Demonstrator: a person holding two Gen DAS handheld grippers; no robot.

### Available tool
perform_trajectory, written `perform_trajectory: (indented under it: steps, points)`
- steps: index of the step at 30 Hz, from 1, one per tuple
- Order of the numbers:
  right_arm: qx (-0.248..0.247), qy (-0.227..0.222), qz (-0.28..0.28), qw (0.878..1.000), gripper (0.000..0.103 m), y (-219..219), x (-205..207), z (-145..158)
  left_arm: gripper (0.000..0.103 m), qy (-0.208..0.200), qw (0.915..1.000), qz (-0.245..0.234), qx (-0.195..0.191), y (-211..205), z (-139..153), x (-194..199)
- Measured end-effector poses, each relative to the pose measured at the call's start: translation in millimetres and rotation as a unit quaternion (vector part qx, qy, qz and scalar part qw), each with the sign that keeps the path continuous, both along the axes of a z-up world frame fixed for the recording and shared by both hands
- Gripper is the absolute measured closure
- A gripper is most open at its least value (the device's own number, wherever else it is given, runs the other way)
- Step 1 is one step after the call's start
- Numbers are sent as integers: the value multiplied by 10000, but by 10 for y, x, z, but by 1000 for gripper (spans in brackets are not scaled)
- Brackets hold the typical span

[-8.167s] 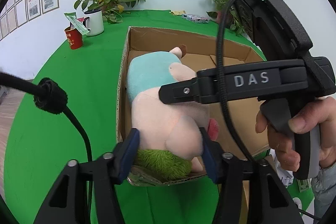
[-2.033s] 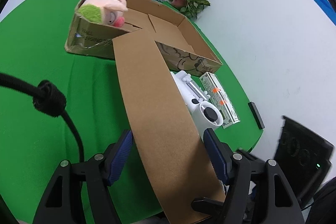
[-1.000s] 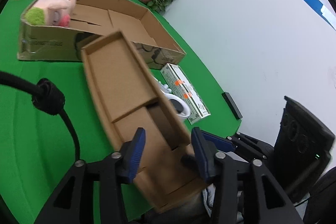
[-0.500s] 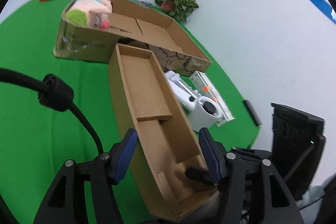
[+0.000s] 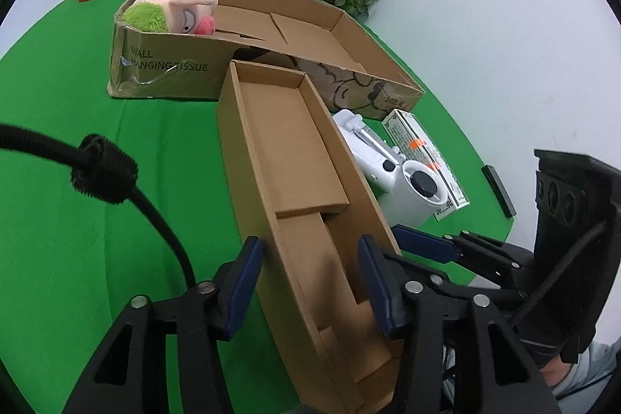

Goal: Organize objects
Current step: 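Lift the long cardboard box with the right gripper, turning its open side up, then carry the long cardboard box with the right gripper over the open box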

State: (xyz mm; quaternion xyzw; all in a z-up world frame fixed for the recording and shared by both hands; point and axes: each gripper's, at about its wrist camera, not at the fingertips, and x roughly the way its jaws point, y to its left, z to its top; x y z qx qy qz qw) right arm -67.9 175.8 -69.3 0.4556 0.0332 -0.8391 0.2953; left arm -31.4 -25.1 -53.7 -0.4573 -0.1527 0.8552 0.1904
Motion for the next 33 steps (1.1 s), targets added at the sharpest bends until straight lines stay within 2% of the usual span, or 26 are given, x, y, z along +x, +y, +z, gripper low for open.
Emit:
perform_trajectory:
  steps: [5, 8, 13, 22, 26, 33]
  points:
    - [17, 38, 155, 9999, 84, 38, 165, 30, 61, -120, 9996, 8, 236, -7, -44, 145]
    - [81, 107, 189, 9997, 84, 32, 210, 51, 62, -103, 9998, 40, 159, 32, -35, 179]
    - [119, 47, 60, 9999, 84, -48, 48, -7, 75, -189, 9998, 104, -29, 31, -75, 94]
    - [238, 199, -40, 9995, 88, -91, 62, -1, 82, -195, 9993, 162, -283, 36, -98, 69]
    - [259, 511, -79, 9983, 89, -89, 98, 102, 83, -80, 9991, 158, -380, 64, -8, 96]
    - [62, 954, -169, 9953, 89, -49, 111, 340, 84, 349, 9976, 235, -559, 95, 315, 117]
